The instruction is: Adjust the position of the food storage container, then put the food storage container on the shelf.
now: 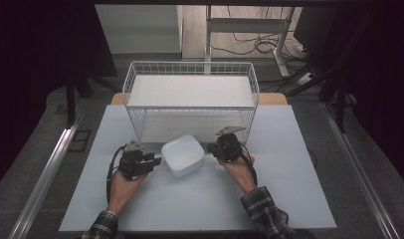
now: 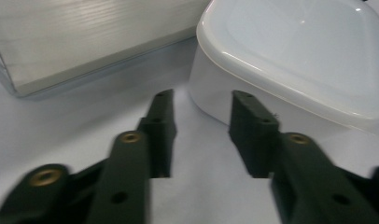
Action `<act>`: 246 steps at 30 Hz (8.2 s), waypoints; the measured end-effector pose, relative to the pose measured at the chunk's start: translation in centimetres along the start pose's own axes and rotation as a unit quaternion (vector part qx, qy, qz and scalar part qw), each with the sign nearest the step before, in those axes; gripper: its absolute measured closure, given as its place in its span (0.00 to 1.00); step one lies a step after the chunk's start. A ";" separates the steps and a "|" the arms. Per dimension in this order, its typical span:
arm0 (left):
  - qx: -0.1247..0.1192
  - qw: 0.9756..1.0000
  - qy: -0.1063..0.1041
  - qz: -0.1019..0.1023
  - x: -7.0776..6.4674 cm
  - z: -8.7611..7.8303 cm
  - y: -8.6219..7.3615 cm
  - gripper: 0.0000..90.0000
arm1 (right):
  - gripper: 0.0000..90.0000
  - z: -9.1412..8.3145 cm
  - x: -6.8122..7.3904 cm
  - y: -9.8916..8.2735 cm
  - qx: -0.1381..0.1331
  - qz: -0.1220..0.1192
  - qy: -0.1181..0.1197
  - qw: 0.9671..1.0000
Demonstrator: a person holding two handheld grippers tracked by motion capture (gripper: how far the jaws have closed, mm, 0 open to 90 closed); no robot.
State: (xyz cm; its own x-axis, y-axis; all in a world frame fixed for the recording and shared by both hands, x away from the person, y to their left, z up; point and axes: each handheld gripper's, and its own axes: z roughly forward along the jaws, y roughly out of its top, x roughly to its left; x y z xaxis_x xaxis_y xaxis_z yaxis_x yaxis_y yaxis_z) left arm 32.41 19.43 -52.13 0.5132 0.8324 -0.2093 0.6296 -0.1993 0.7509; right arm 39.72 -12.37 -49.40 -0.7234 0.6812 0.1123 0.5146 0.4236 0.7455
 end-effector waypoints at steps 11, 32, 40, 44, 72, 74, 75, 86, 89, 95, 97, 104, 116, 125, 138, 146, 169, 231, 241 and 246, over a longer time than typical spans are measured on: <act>0.018 1.000 -0.019 -0.010 -0.5 1.7 0.6 1.00 | 0.99 1.0 0.6 0.2 0.017 -0.006 0.014 1.000; 0.045 0.997 -0.065 0.012 -4.3 2.3 0.2 1.00 | 0.99 -3.6 2.1 -3.7 0.043 -0.014 -0.004 0.999; 0.057 0.995 -0.078 0.030 -6.4 1.6 -0.7 1.00 | 0.99 -5.6 2.8 -5.4 0.046 -0.013 -0.007 0.999; 0.061 0.994 -0.084 0.033 -6.9 1.2 -1.1 1.00 | 0.99 -6.4 3.5 -6.0 0.049 -0.019 -0.007 0.999; -0.003 0.994 -0.076 0.075 -5.4 -2.9 -3.1 0.07 | 0.12 -9.9 1.5 -8.1 -0.007 -0.027 -0.043 0.999; -0.004 0.994 -0.078 0.081 -5.3 -2.8 -3.2 0.06 | 0.10 -9.8 1.5 -8.0 -0.009 -0.025 -0.037 0.999; -0.002 0.993 -0.079 0.085 -5.3 -2.7 -3.1 0.06 | 0.10 -9.8 1.5 -8.0 -0.009 -0.025 -0.037 0.999; -0.022 0.992 -0.080 0.097 -5.8 -2.3 -1.6 0.04 | 0.02 -9.5 1.8 -7.4 -0.033 -0.020 -0.024 0.999; -0.020 0.992 -0.080 0.099 -6.3 -2.2 -0.9 0.03 | 0.02 -9.5 2.2 -7.0 -0.038 -0.021 -0.019 0.999; 0.002 0.990 -0.098 0.100 -7.2 -0.9 0.5 0.02 | 0.01 -8.5 3.4 -5.7 -0.020 -0.030 -0.012 0.999; 0.004 0.990 -0.099 0.100 -7.4 -0.7 0.8 0.03 | 0.00 -8.2 3.7 -5.4 -0.018 -0.026 -0.009 0.999; 0.008 0.989 -0.113 0.090 -7.4 0.3 1.8 0.09 | 0.14 -7.1 4.5 -4.0 0.030 -0.017 0.000 0.999; 0.039 0.979 -0.199 0.018 -6.2 2.6 1.3 0.20 | 0.32 -5.5 2.9 -4.2 0.047 0.067 0.074 0.994; 0.037 0.975 -0.217 -0.020 -5.6 0.3 0.3 0.65 | 0.68 -7.7 2.4 -5.2 0.055 0.147 0.109 0.982; 0.004 0.986 -0.163 -0.018 -6.4 -1.2 0.4 0.89 | 0.87 -8.8 3.6 -5.1 0.001 0.094 0.054 0.994; -0.017 0.988 -0.154 -0.012 -6.8 -2.2 1.2 0.89 | 0.87 -9.9 4.0 -4.6 -0.034 0.081 0.048 0.995; -0.065 0.989 -0.129 0.009 -6.8 -5.6 6.1 0.89 | 0.87 -12.2 4.2 0.8 -0.080 0.036 0.033 0.996; -0.104 0.988 -0.109 -0.022 -2.1 -7.1 20.6 0.75 | 0.80 -11.8 -0.3 16.2 -0.120 0.067 -0.002 0.991; -0.107 0.988 -0.108 -0.031 -1.7 -6.5 21.4 0.58 | 0.73 -11.0 -0.5 17.1 -0.114 0.070 -0.002 0.991; -0.103 0.990 -0.096 -0.031 -1.7 -6.1 21.6 0.59 | 0.69 -10.6 -0.7 17.6 -0.108 0.067 -0.008 0.992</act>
State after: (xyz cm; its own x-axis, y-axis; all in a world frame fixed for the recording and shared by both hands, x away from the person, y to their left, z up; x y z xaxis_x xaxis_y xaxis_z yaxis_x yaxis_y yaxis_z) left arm 41.59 16.91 -31.69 0.5903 0.7226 -0.3598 0.5420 -0.0245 0.8401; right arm 44.43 -11.71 -29.40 -0.6463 0.7335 0.2105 0.4939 0.1917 0.8481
